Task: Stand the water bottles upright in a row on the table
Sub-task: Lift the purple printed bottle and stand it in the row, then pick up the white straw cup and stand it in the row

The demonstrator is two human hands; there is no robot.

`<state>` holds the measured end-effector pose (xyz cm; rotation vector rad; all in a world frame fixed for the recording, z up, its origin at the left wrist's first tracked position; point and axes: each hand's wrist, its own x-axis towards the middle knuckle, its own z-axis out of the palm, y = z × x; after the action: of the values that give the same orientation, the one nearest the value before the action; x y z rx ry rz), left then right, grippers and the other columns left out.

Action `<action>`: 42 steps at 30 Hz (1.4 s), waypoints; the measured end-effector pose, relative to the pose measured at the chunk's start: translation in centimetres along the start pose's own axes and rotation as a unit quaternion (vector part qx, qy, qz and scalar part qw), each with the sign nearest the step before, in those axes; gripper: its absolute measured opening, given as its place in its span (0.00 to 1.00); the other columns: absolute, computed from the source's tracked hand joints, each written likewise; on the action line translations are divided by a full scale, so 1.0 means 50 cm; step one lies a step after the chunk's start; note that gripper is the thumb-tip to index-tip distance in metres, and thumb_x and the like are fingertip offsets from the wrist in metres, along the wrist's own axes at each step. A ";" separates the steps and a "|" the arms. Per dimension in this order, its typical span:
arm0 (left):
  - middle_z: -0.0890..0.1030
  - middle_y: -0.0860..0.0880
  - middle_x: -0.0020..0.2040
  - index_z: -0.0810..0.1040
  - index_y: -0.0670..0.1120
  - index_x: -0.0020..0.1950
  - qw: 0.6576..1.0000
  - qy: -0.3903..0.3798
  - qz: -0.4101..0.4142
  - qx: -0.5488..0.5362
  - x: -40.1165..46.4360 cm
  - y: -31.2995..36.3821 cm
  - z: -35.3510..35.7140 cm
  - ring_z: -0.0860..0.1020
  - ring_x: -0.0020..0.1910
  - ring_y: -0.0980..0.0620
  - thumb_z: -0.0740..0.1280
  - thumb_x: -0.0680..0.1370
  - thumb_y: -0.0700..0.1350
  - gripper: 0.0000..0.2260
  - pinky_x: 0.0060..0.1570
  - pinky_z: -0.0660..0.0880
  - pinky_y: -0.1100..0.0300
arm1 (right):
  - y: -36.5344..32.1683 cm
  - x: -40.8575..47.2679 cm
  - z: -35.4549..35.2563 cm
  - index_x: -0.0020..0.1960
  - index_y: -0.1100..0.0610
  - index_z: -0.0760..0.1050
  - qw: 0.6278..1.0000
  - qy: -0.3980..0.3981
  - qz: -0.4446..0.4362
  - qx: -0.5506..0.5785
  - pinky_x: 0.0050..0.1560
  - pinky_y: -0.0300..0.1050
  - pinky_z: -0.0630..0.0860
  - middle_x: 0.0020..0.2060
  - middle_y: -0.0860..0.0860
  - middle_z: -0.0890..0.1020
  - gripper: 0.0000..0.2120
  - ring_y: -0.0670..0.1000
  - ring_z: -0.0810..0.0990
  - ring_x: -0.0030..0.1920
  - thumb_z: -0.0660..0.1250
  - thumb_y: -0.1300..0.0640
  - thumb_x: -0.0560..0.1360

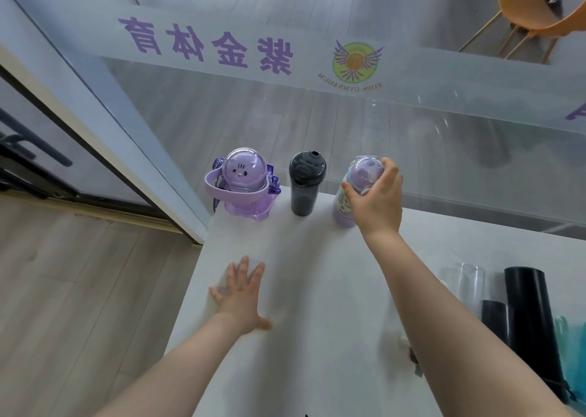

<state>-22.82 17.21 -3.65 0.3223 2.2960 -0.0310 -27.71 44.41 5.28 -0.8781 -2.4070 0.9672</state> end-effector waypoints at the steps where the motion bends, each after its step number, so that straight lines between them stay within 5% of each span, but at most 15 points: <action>1: 0.27 0.50 0.75 0.31 0.57 0.75 1.000 -0.001 -0.002 -0.004 0.002 0.001 -0.001 0.30 0.75 0.43 0.75 0.66 0.61 0.58 0.68 0.50 0.27 | -0.001 0.000 0.000 0.70 0.56 0.61 1.000 0.000 0.000 -0.001 0.53 0.53 0.74 0.62 0.56 0.71 0.38 0.59 0.72 0.61 0.76 0.46 0.67; 11: 0.26 0.50 0.75 0.31 0.58 0.75 1.000 0.002 0.001 -0.019 0.005 -0.001 -0.001 0.30 0.75 0.42 0.76 0.65 0.60 0.59 0.67 0.50 0.26 | -0.009 -0.003 -0.018 0.71 0.51 0.58 0.999 -0.036 0.007 -0.026 0.50 0.52 0.74 0.63 0.55 0.71 0.39 0.59 0.74 0.60 0.73 0.42 0.68; 19: 0.28 0.49 0.76 0.30 0.57 0.75 1.000 0.015 0.016 0.005 -0.004 -0.008 0.002 0.32 0.76 0.42 0.75 0.65 0.63 0.59 0.67 0.53 0.27 | 0.009 -0.067 -0.086 0.77 0.48 0.45 0.993 -0.103 0.035 -0.045 0.61 0.53 0.70 0.74 0.52 0.62 0.46 0.55 0.65 0.71 0.70 0.39 0.71; 29: 0.37 0.46 0.79 0.39 0.52 0.78 0.994 0.075 0.070 0.050 -0.026 -0.010 0.039 0.40 0.78 0.43 0.66 0.74 0.61 0.45 0.72 0.55 0.37 | 0.159 -0.263 -0.188 0.76 0.50 0.54 0.986 -0.109 0.116 -0.049 0.66 0.49 0.63 0.72 0.52 0.65 0.30 0.53 0.64 0.70 0.63 0.54 0.78; 33: 0.41 0.48 0.80 0.44 0.50 0.79 0.985 0.091 0.125 0.077 -0.047 0.029 0.070 0.43 0.79 0.46 0.62 0.77 0.57 0.38 0.74 0.53 0.46 | 0.234 -0.334 -0.240 0.71 0.52 0.63 0.985 -0.126 0.093 -0.078 0.62 0.46 0.68 0.66 0.52 0.71 0.25 0.52 0.69 0.63 0.59 0.65 0.76; 35: 0.41 0.48 0.80 0.45 0.50 0.79 0.982 0.089 0.146 0.083 -0.053 0.057 0.082 0.44 0.79 0.46 0.61 0.77 0.57 0.37 0.75 0.52 0.47 | 0.269 -0.359 -0.263 0.71 0.51 0.64 0.980 -0.153 0.086 -0.095 0.67 0.44 0.64 0.68 0.50 0.69 0.26 0.52 0.66 0.68 0.57 0.67 0.76; 38: 0.41 0.48 0.80 0.46 0.52 0.79 0.979 0.089 0.161 0.092 -0.062 0.106 0.098 0.44 0.79 0.47 0.61 0.77 0.58 0.35 0.74 0.52 0.49 | 0.313 -0.379 -0.292 0.72 0.49 0.65 0.969 -0.208 0.060 -0.120 0.72 0.41 0.55 0.75 0.48 0.61 0.26 0.48 0.57 0.75 0.57 0.67 0.77; 42: 0.42 0.44 0.80 0.46 0.51 0.79 0.986 0.086 0.130 0.061 -0.077 0.187 0.115 0.44 0.78 0.45 0.62 0.77 0.58 0.36 0.74 0.52 0.48 | 0.347 -0.365 -0.339 0.69 0.48 0.70 0.956 -0.270 0.025 -0.108 0.71 0.43 0.59 0.76 0.45 0.58 0.21 0.47 0.57 0.75 0.57 0.63 0.79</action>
<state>-13.91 24.68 -4.01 0.7103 2.4084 -0.0124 2.00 49.75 1.97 -0.8321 -3.0125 1.0885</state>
